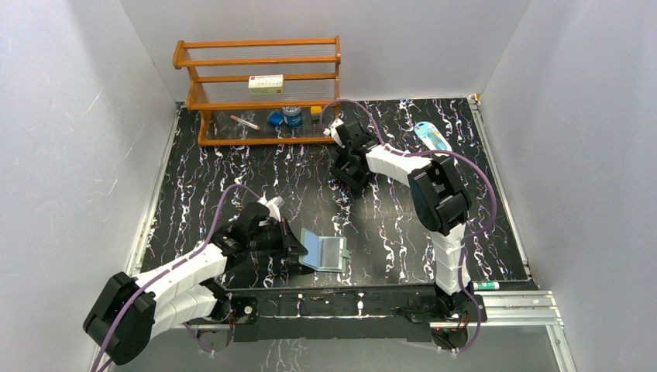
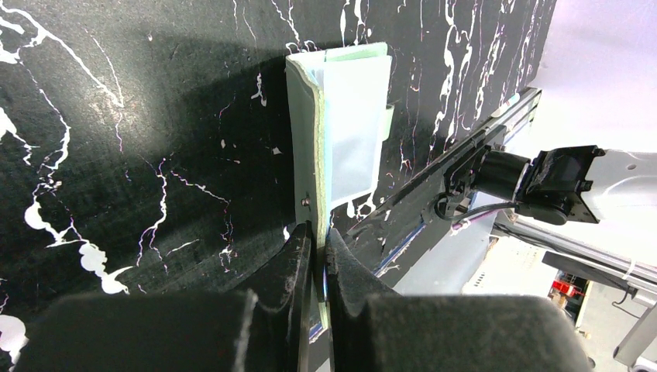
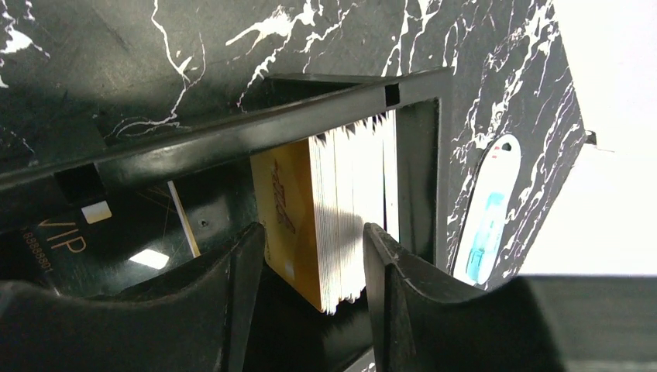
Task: Put the credit cards into the card holder
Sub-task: Pick up the credit card from the storage box.
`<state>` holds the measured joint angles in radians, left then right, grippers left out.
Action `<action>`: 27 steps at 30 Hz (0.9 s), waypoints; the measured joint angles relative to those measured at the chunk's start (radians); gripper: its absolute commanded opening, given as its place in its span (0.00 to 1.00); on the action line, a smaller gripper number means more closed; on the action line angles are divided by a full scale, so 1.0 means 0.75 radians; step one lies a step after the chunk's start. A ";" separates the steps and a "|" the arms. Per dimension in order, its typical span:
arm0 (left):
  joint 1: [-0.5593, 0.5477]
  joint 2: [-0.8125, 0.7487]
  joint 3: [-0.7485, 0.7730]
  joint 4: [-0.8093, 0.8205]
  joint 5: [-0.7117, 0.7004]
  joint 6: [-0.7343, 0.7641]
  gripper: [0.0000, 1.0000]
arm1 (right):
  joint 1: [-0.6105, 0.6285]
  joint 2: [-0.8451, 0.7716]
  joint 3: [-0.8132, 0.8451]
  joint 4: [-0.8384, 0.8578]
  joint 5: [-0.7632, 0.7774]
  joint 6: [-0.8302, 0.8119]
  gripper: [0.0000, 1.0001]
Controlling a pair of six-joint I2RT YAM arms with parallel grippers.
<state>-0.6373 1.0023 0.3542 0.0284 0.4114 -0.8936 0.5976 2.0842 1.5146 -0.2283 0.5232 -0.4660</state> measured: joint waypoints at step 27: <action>0.000 -0.020 0.013 -0.049 -0.009 0.010 0.01 | -0.002 -0.061 -0.031 0.036 0.052 -0.006 0.30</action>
<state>-0.6373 0.9871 0.3641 -0.0086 0.4049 -0.8864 0.5961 2.0384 1.4918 -0.2016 0.5625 -0.4702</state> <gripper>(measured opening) 0.049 0.324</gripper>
